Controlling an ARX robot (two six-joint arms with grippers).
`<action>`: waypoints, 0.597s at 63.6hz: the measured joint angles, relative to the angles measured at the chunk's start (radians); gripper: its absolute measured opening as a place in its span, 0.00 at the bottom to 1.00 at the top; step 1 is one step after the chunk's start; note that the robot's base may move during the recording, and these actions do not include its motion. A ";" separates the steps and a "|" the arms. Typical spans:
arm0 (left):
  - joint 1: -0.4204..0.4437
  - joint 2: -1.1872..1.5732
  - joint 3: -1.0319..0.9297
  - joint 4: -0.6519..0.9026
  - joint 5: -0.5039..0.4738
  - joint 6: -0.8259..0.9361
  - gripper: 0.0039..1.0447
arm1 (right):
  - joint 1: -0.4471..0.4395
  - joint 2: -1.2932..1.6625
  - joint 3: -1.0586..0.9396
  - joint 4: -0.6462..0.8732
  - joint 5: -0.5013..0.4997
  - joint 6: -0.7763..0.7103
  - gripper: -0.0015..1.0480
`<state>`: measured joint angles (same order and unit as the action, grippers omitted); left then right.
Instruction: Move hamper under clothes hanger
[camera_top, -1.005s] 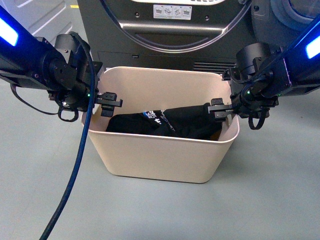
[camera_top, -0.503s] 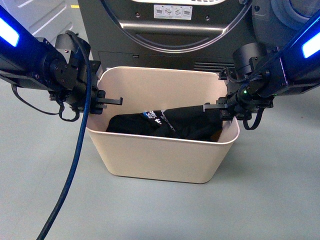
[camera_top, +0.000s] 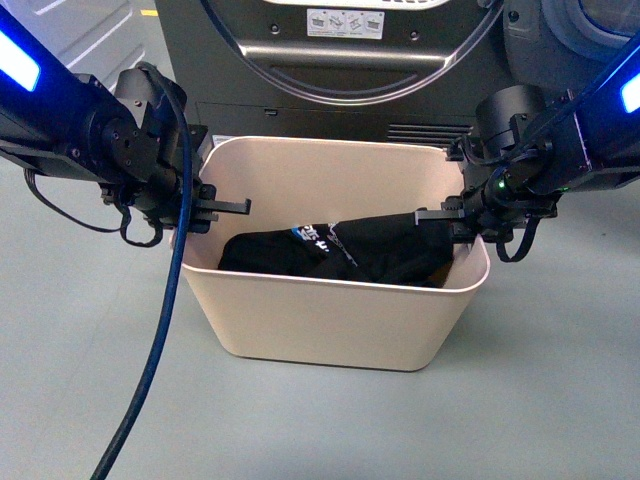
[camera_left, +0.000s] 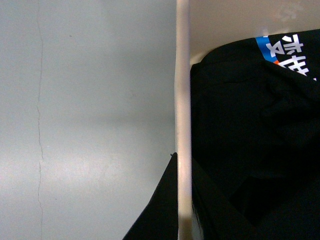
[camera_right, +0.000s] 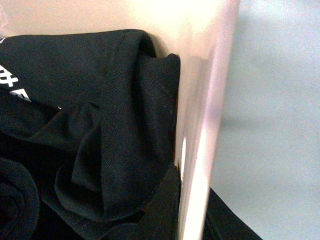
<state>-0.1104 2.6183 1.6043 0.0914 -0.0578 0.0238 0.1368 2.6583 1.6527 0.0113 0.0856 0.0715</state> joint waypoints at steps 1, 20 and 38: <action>-0.001 -0.002 -0.001 -0.001 0.000 0.000 0.04 | -0.001 -0.001 -0.002 0.000 0.000 -0.002 0.06; -0.012 -0.042 -0.039 -0.019 -0.002 -0.001 0.04 | -0.009 -0.057 -0.035 0.000 -0.004 -0.022 0.06; -0.009 -0.112 -0.060 -0.050 -0.014 0.000 0.04 | -0.005 -0.093 -0.059 0.016 -0.016 -0.022 0.06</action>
<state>-0.1192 2.5061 1.5448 0.0418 -0.0723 0.0235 0.1318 2.5652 1.5940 0.0273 0.0692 0.0498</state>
